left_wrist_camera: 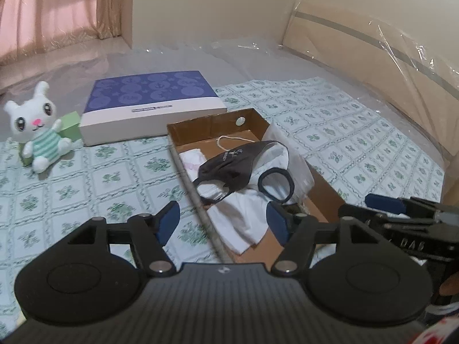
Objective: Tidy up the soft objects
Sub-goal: 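Move both tools back to the towel pile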
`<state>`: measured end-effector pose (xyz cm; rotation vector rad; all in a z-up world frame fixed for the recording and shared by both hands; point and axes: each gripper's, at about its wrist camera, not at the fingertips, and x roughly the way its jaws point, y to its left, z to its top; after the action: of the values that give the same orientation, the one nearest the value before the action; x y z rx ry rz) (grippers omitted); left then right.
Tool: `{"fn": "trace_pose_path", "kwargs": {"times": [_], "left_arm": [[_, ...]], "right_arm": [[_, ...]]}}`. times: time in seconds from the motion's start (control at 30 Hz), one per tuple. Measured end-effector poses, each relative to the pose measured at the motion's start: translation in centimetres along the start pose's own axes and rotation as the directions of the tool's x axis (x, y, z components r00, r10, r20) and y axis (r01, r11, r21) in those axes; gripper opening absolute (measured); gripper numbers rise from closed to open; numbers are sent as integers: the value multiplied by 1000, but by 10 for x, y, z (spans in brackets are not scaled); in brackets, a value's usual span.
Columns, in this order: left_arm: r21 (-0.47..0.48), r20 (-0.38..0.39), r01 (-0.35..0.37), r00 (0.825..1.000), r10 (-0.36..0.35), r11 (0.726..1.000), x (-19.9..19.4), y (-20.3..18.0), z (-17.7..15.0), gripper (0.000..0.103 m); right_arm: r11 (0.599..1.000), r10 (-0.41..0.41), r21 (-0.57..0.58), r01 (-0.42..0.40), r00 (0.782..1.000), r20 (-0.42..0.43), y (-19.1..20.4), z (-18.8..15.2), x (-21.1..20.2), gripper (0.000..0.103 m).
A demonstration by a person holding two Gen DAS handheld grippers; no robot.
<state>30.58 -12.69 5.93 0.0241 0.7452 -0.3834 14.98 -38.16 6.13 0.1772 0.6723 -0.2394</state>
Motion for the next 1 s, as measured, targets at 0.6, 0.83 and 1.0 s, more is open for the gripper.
{"fn": "trace_pose_path", "kwargs": {"times": [0.6,0.83,1.0], "left_arm": [[-26,20,-110,994,110,994,-108,34,-66,67],[-57,19,-168,985,169,984,-139,53,-94,67],[-86,13,-223,974,225,971,-161,70,-115,67]], "right_arm": [[996,88,2,-88,996,6,54,-32,-68,68],[993,119,-18,-120,993,-22,75,-45,-77,68],[988,148,-43,-151,987,-58,92,-55,-75,68]]}}
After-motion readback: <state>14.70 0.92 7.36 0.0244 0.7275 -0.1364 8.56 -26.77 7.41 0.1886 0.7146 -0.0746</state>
